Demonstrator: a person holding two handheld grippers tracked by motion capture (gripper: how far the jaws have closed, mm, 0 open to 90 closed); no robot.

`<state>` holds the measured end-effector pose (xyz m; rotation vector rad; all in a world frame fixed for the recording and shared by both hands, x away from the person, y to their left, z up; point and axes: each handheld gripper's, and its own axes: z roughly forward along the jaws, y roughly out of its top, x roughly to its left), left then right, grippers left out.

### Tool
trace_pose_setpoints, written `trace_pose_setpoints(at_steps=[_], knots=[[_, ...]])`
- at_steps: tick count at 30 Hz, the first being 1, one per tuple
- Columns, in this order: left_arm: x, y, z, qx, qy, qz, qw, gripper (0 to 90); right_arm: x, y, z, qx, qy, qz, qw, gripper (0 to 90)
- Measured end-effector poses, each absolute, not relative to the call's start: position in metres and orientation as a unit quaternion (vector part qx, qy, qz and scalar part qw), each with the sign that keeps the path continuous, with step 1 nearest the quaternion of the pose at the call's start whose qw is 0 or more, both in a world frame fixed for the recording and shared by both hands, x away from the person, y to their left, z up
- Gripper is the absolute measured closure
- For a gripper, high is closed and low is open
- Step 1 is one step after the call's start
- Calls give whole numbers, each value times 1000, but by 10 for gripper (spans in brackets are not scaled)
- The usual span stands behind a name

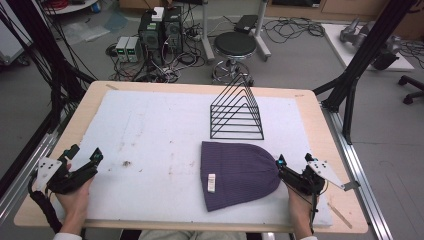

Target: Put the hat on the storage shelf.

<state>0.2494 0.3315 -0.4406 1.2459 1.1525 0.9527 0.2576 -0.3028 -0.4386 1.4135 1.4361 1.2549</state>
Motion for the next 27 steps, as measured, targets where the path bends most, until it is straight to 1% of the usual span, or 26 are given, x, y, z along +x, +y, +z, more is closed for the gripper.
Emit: trace_pose_setpoints(at_steps=[7, 24, 27], knots=[[251, 331, -441, 529, 495, 394, 565, 215, 257, -304, -439, 556, 559, 492, 369, 61], [251, 331, -441, 530, 497, 395, 562, 215, 258, -306, -439, 561, 556, 493, 365, 61], [251, 331, -441, 529, 497, 395, 563, 215, 258, -306, -439, 563, 557, 494, 358, 61]])
